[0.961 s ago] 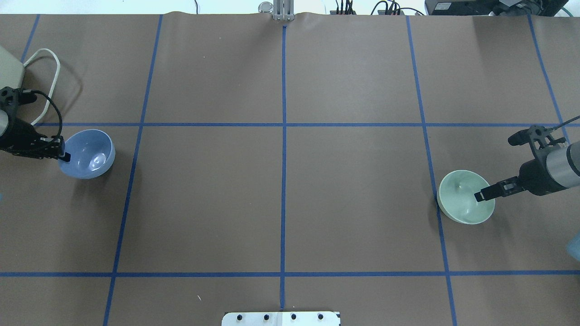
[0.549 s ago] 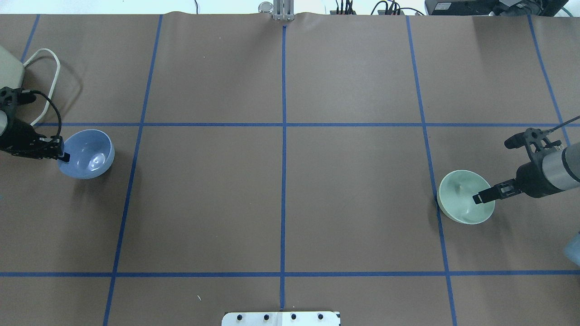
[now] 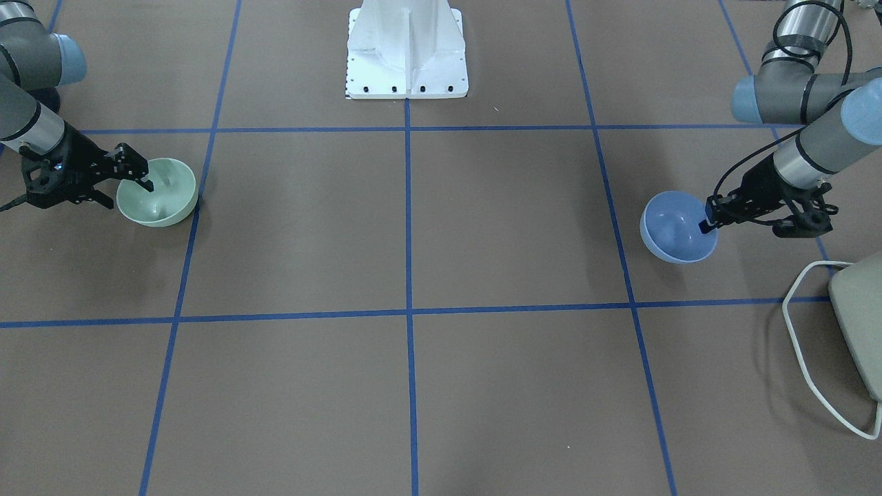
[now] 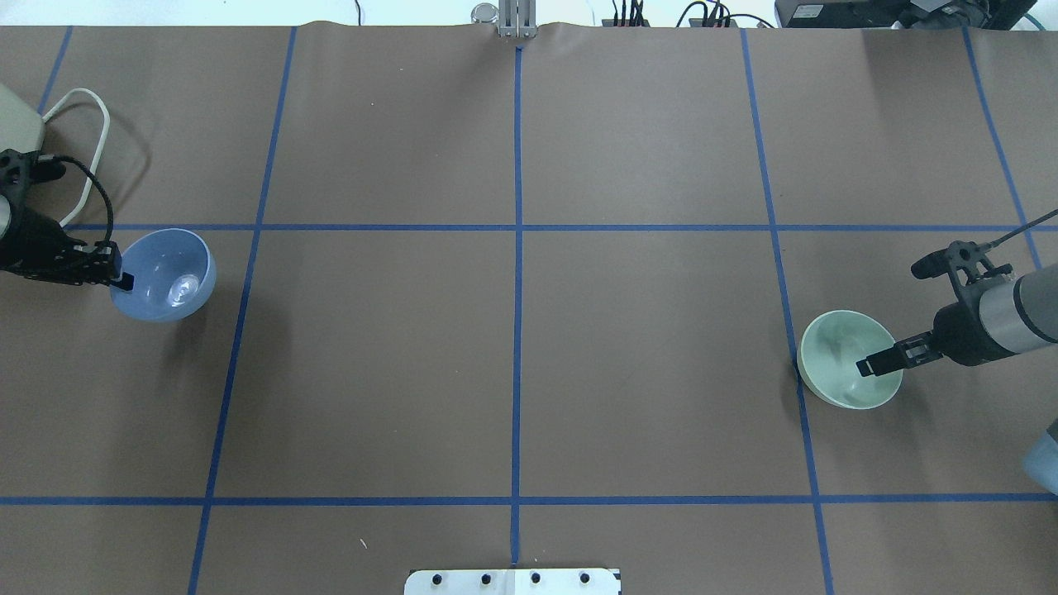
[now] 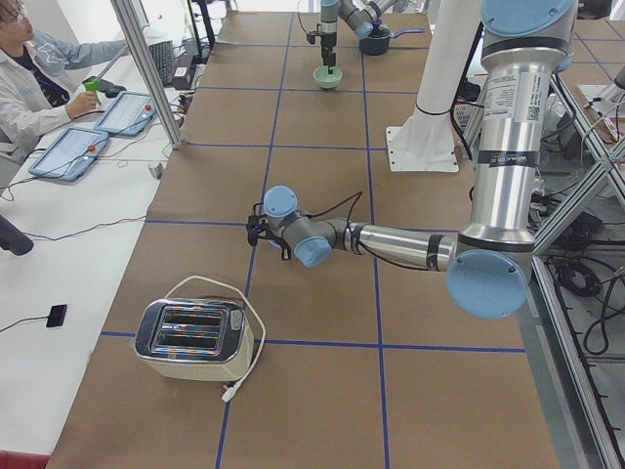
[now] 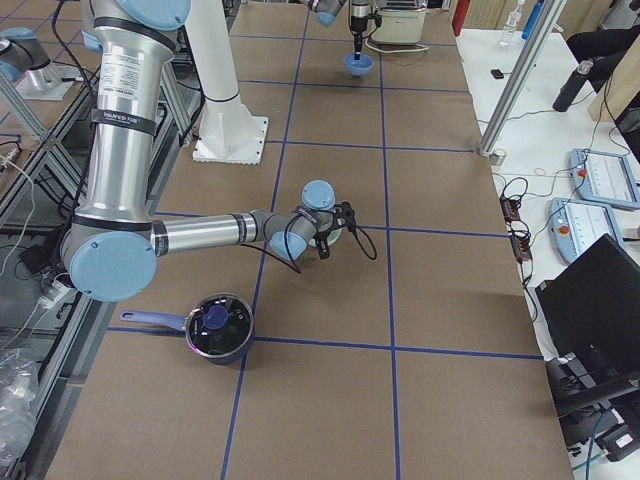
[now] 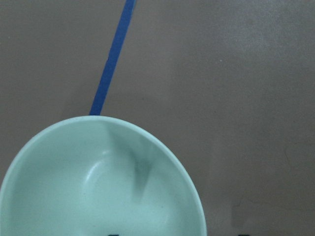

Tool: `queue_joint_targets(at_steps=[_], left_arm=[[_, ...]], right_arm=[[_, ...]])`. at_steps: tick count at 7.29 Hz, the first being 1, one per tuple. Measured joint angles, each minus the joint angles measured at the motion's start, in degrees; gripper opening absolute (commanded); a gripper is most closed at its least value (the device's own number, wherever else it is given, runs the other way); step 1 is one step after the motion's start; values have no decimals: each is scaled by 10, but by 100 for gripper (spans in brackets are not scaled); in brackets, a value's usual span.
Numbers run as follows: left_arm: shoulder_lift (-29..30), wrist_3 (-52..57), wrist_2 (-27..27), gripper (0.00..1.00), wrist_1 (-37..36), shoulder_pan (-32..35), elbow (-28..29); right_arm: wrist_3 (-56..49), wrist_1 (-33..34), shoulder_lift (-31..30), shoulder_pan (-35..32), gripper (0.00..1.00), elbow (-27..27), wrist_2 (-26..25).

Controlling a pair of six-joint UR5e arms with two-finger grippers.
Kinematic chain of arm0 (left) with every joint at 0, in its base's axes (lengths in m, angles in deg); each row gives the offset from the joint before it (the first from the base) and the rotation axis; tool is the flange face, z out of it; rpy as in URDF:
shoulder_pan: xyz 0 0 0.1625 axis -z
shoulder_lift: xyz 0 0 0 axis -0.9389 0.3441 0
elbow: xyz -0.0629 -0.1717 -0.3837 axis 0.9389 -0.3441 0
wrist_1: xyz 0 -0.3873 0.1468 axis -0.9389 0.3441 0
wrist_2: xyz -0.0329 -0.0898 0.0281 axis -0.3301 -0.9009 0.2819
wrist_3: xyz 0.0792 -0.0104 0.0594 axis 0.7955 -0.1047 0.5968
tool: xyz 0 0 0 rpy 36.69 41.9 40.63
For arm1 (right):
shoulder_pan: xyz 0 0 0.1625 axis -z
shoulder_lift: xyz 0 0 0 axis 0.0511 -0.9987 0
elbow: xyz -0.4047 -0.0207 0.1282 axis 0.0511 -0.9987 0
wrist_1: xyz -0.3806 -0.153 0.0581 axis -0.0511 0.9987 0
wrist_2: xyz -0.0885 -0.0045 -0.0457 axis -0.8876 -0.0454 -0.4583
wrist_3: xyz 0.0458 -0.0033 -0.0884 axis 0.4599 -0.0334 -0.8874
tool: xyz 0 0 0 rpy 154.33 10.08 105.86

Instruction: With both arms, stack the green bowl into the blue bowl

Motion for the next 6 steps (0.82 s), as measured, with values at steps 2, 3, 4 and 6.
queue_joint_targets(at_steps=[2,3,4,6], left_arm=[[-1,-13,-1,0,-1,1,-12],[-1,-15,-1,0,-1,1,-15],[-1,-15,-1,0,-1,1,-18],[-1,-19,-1,0,-1,1,-22]], right_arm=[[-1,-2,0,2,48,-3,0],[-3,-5,-1,3,38,-5,1],[-6,-9,-1,2,34,-5,4],[-9,-15,-2,-5,26,0,20]])
